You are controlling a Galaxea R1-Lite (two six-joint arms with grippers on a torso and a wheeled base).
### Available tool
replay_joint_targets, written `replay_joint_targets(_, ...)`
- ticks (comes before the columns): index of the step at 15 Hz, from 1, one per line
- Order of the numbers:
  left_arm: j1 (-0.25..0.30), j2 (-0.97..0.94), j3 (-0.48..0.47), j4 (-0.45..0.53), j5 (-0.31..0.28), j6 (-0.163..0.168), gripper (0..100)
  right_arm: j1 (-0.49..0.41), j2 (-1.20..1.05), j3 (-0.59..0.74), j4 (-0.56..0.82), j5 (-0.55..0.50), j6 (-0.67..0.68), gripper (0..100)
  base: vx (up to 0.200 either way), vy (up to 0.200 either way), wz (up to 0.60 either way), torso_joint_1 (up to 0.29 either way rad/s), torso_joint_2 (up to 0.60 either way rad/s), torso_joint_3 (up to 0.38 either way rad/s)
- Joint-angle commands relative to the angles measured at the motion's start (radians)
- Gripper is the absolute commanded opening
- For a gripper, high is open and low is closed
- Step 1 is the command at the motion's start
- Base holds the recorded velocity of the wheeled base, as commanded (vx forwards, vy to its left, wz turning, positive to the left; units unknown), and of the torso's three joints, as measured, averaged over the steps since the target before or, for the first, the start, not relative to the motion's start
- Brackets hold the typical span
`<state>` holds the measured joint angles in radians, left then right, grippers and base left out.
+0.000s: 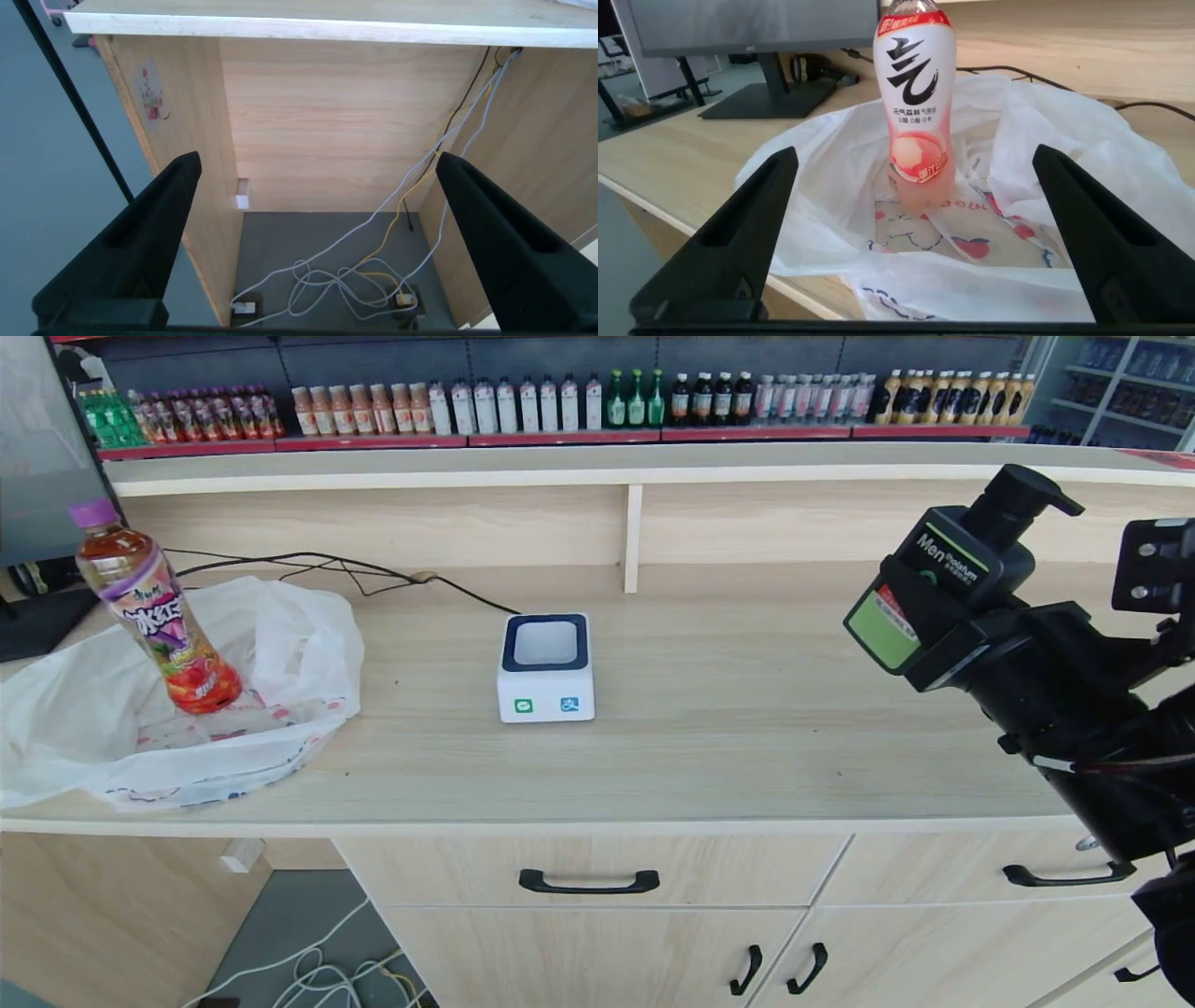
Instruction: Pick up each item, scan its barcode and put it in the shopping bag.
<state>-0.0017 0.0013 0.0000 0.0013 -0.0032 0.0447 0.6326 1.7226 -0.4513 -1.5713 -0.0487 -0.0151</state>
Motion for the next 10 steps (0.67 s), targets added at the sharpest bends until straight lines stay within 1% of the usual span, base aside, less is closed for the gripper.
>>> replay_joint_targets(1,0.0,0.0,0.0,0.0,0.0,0.003,100,-0.001,0.008,0.0,0.0,0.0,0.0,100,0.0,0.0,0.0,0.0,0.0,0.0)
replay_joint_targets(2,0.0,0.0,0.0,0.0,0.0,0.003,100,-0.001,0.022,-0.004,0.0,0.0,0.0,100,0.0,0.0,0.0,0.0,0.0,0.0)
replay_joint_targets(5,0.0,0.0,0.0,0.0,0.0,-0.011,100,-0.001,0.031,-0.004,0.0,0.0,0.0,100,0.0,0.0,0.0,0.0,0.0,0.0)
replay_joint_targets(6,0.0,0.0,0.0,0.0,0.0,-0.019,100,-0.001,0.031,-0.003,0.0,0.0,0.0,100,0.0,-0.2,0.0,-0.002,0.0,-0.002)
replay_joint_targets(10,0.0,0.0,0.0,0.0,0.0,-0.02,100,-0.001,0.031,0.002,0.0,0.0,0.0,100,0.0,-0.2,0.0,0.001,0.0,-0.002)
